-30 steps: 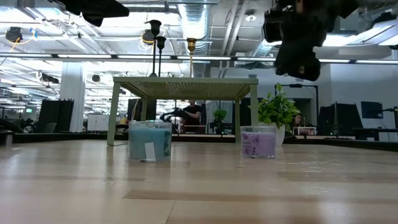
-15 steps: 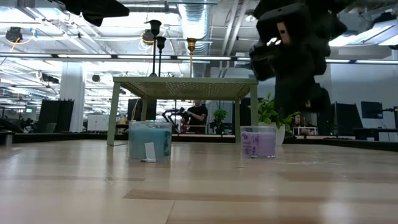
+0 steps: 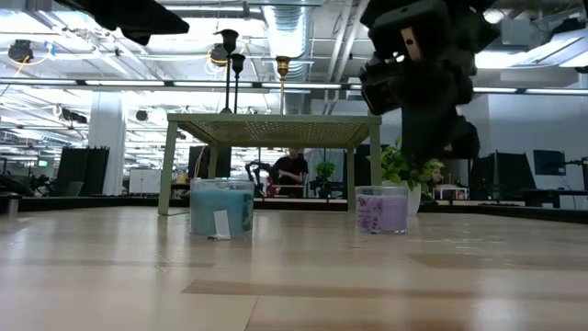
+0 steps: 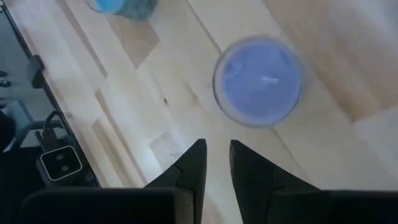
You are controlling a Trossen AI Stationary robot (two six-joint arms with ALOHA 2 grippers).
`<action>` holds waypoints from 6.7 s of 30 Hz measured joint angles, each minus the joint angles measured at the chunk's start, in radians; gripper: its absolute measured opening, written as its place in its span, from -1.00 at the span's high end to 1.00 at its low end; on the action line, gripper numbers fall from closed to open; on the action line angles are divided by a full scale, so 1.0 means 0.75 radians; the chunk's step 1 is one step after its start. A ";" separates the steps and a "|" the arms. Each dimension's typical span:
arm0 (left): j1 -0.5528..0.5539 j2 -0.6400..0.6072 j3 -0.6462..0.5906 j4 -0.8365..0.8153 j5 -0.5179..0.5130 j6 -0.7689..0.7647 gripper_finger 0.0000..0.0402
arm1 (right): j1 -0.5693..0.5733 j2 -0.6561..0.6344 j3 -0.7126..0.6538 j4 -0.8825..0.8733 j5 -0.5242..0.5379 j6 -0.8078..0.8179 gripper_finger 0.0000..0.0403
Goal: Pick & Place candle stick holders
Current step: Put the violet scented candle on the shelf
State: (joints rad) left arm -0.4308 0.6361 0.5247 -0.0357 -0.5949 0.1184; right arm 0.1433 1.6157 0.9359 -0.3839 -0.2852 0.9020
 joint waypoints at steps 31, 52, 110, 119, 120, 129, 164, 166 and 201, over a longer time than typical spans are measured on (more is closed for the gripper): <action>0.000 0.001 0.000 -0.001 0.000 0.000 0.94 | -0.091 0.035 0.020 -0.056 0.144 -0.124 0.68; 0.000 0.001 0.001 -0.001 0.000 0.000 0.94 | -0.091 0.035 -0.018 -0.005 0.174 -0.123 0.69; 0.000 0.002 0.001 -0.010 0.001 -0.006 0.94 | -0.079 0.233 -0.015 0.265 -0.116 -0.081 0.68; 0.000 0.002 0.001 -0.011 0.001 -0.006 0.94 | -0.092 0.106 -0.020 0.123 0.001 -0.141 0.86; 0.000 0.002 0.001 -0.012 0.001 -0.005 0.94 | -0.092 0.097 -0.020 0.118 0.012 -0.156 0.92; 0.000 0.002 0.001 -0.012 0.001 -0.005 0.94 | -0.099 0.046 -0.019 0.072 0.033 -0.190 0.99; 0.000 0.002 0.001 -0.012 0.001 -0.005 0.94 | -0.055 0.056 -0.018 0.101 -0.038 -0.190 0.64; 0.000 0.002 0.001 -0.012 0.001 -0.005 0.94 | -0.050 0.056 -0.018 0.105 -0.037 -0.190 0.64; 0.000 0.022 0.000 -0.009 0.001 -0.005 0.94 | -0.051 0.201 -0.016 0.204 -0.112 -0.155 0.65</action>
State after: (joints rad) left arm -0.4309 0.6525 0.5247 -0.0426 -0.5945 0.1146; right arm 0.1051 1.7667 0.9236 -0.2306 -0.3695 0.7857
